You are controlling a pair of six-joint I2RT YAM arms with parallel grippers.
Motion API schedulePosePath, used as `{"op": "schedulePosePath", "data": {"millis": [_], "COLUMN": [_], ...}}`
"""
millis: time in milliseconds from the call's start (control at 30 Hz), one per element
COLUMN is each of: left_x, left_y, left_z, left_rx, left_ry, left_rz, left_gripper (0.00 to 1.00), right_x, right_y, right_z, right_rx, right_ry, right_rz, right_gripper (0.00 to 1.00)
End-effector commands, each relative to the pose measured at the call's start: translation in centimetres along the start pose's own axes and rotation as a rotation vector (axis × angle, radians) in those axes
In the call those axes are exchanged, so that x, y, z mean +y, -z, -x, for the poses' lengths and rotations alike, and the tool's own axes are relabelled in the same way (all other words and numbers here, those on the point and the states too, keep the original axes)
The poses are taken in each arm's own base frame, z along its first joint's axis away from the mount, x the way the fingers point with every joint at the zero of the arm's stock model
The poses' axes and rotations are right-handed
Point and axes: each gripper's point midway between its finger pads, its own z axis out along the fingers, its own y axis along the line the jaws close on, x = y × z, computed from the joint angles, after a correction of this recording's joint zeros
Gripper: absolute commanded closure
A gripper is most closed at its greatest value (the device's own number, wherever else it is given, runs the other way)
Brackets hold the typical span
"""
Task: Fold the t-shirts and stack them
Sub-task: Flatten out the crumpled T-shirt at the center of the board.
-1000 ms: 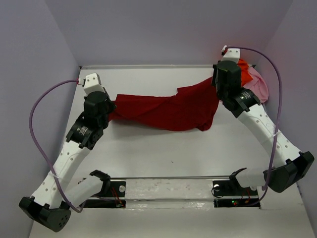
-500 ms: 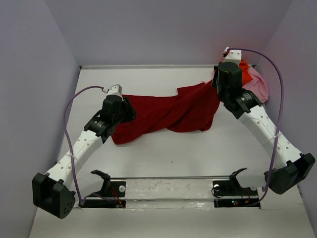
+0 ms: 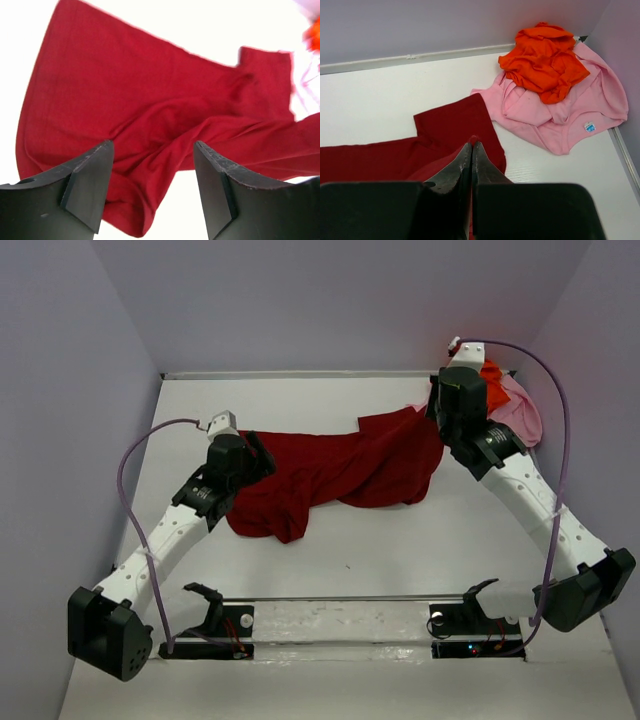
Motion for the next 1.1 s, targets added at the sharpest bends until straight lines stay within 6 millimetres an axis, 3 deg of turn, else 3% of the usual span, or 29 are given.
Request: {"op": "schedulePosePath", "data": {"millis": [0,33,133,233,433,567,933,1067], "left_x": [0.7,0.3,0.5,0.0,-0.9,-0.7,1.0,0.7], "left_y": [-1.7,-1.7,-2.0,-1.0,1.7,2.4,2.1,2.0], "left_z": [-3.9,-4.2,-7.6,-9.9,-11.9,-13.6,-18.0,-18.4], "left_rx": [0.090,0.104,0.206,0.259,0.287,0.323,0.394,0.387], "left_ry": [0.063,0.076,0.102,0.130,0.162,0.167,0.163,0.169], "left_rz": [-0.015,-0.033,-0.059,-0.113,-0.185,-0.194,-0.147,-0.163], "left_gripper": [0.28,0.28,0.30,0.31,0.32,0.32,0.34,0.35], "right_x": [-0.2,-0.2,-0.1,0.1,0.5,0.6,0.5,0.6], "right_y": [0.4,0.3,0.3,0.1,-0.2,-0.3,-0.2,-0.3], "right_z": [1.1,1.0,1.1,0.8,0.4,0.3,0.3,0.2], "right_rx": [-0.037,-0.036,-0.037,-0.030,-0.018,-0.014,-0.014,-0.012], "right_ry": [-0.038,-0.036,-0.036,-0.032,-0.032,-0.034,-0.032,-0.032], "right_rz": [0.008,0.007,0.009,0.012,0.021,0.027,0.025,0.026], "right_gripper": [1.00,1.00,1.00,1.00,1.00,1.00,1.00,1.00]}}
